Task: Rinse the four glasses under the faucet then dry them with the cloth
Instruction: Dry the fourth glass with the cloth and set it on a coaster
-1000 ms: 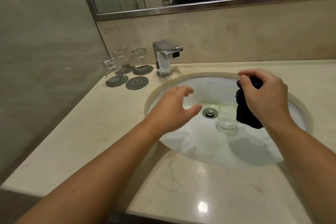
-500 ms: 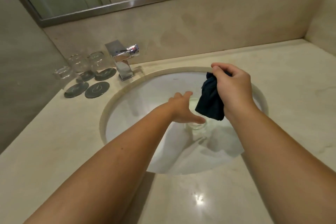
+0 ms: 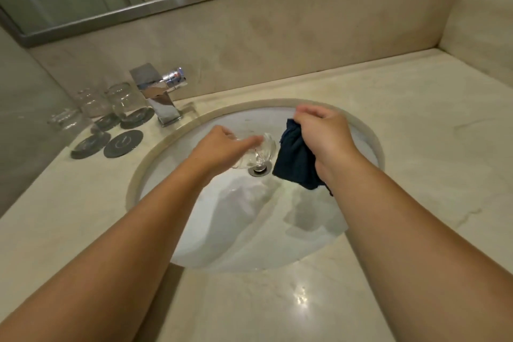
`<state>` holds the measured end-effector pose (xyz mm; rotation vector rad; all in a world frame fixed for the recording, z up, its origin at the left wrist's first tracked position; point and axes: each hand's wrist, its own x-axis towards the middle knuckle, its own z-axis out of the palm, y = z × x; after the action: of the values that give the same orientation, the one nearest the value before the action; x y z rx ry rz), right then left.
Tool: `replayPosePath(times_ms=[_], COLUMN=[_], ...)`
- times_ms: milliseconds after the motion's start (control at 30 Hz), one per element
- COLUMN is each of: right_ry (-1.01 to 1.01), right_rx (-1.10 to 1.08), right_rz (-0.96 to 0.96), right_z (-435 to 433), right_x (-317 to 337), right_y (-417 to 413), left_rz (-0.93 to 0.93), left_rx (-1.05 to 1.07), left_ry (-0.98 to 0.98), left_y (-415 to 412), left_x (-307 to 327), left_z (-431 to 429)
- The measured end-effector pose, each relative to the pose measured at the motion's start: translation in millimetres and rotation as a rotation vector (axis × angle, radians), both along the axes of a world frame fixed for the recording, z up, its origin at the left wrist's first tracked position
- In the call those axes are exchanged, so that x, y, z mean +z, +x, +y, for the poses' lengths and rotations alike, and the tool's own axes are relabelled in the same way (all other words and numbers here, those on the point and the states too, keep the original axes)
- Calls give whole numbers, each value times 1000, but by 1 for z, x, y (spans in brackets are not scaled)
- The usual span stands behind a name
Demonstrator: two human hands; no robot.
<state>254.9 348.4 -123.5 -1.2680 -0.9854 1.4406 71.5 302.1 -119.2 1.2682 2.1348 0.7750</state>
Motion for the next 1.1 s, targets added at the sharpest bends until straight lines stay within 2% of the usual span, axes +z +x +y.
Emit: replayPosePath(times_ms=[167,267,567,767,933,1100], right_ry=[-68,-39,173,276,300,409], right_rx=[346,429,354,373,385,338], right_rz=[-151,-143,-215,-257,-176,-167], right_z=[-13,-20,-22,-27,-28,-32], right_x=[-3,-3,-1,2,5,11], right_y=[-12,-18,-17,-14,-16,-19], left_rz=[-494,-648,-539,-414,-372,-130], left_rx=[157,117,-202,-235,-216,-215], left_ry=[94,100,126,158,253,350], left_y=[-5,0,-18,-17,-15,-17], left_x=[7,4,1,-2,0,1], left_z=[-40,-50,-54,-55,-57,-57])
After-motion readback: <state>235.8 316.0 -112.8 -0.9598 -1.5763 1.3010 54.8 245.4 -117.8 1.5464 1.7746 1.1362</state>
